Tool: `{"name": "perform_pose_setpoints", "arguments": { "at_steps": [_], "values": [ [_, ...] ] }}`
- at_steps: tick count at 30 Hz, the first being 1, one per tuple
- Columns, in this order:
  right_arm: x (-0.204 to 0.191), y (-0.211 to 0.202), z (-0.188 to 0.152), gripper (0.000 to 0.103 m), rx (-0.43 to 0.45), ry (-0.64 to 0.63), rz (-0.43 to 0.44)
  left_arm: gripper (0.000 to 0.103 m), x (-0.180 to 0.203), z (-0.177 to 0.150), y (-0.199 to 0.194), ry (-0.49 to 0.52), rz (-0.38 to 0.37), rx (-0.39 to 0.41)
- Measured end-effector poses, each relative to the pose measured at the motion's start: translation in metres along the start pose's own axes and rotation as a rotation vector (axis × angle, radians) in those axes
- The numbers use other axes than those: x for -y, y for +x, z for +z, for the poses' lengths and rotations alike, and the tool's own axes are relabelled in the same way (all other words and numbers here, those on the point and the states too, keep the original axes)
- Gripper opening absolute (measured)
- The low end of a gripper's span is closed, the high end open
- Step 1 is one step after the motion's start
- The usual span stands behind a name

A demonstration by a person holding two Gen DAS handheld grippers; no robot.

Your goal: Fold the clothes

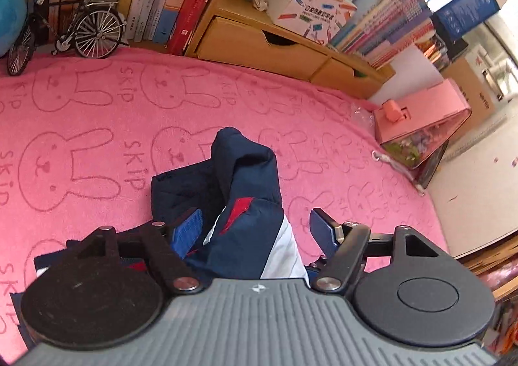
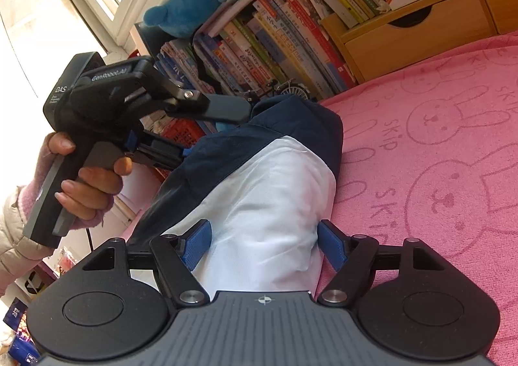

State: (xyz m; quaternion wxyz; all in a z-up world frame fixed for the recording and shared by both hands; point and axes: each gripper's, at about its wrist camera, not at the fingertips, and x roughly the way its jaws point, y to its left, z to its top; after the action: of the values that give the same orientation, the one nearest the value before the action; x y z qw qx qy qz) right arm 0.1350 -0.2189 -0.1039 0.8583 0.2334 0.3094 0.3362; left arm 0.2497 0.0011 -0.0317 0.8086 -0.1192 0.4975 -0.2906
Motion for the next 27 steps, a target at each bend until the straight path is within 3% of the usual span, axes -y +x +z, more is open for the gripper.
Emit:
{"name": "perform_pose_setpoints", "arguments": {
  "at_steps": [3,7,13,16,18,20,22,23,24,27],
  "values": [
    [-0.001,0.000,0.000,0.073,-0.004,-0.002,0.004,0.025,-0.001,0.009,0.013,-0.028,-0.007,0.015],
    [-0.001,-0.001,0.001,0.074,-0.008,-0.003,0.009,0.020,-0.007,0.023,0.024,-0.096,-0.044,0.054],
    [-0.005,-0.001,0.001,0.076,-0.023,-0.024,0.012,0.020,-0.027,0.046,0.011,-0.261,-0.108,0.203],
    [-0.005,-0.001,0.001,0.076,-0.024,-0.023,0.014,0.027,-0.025,0.047,0.002,-0.247,-0.097,0.195],
    [-0.006,-0.001,0.001,0.077,-0.024,-0.023,0.014,0.059,-0.018,0.041,-0.002,-0.186,-0.084,0.144],
    [-0.006,-0.001,0.001,0.077,-0.026,-0.026,0.012,0.064,-0.012,0.032,-0.003,-0.129,-0.065,0.099],
    [-0.007,0.000,0.001,0.077,-0.027,-0.029,0.011,0.064,-0.009,0.027,-0.001,-0.108,-0.025,0.080],
    [-0.007,0.000,0.001,0.077,-0.028,-0.031,0.010,0.053,-0.008,0.024,0.001,-0.097,-0.004,0.070],
    [-0.008,0.000,0.001,0.077,-0.028,-0.034,0.009,0.030,-0.007,0.023,0.003,-0.094,0.016,0.069],
    [-0.008,0.001,0.001,0.078,-0.031,-0.039,0.013,0.010,-0.011,0.025,0.014,-0.135,0.034,0.094]
  ]
}}
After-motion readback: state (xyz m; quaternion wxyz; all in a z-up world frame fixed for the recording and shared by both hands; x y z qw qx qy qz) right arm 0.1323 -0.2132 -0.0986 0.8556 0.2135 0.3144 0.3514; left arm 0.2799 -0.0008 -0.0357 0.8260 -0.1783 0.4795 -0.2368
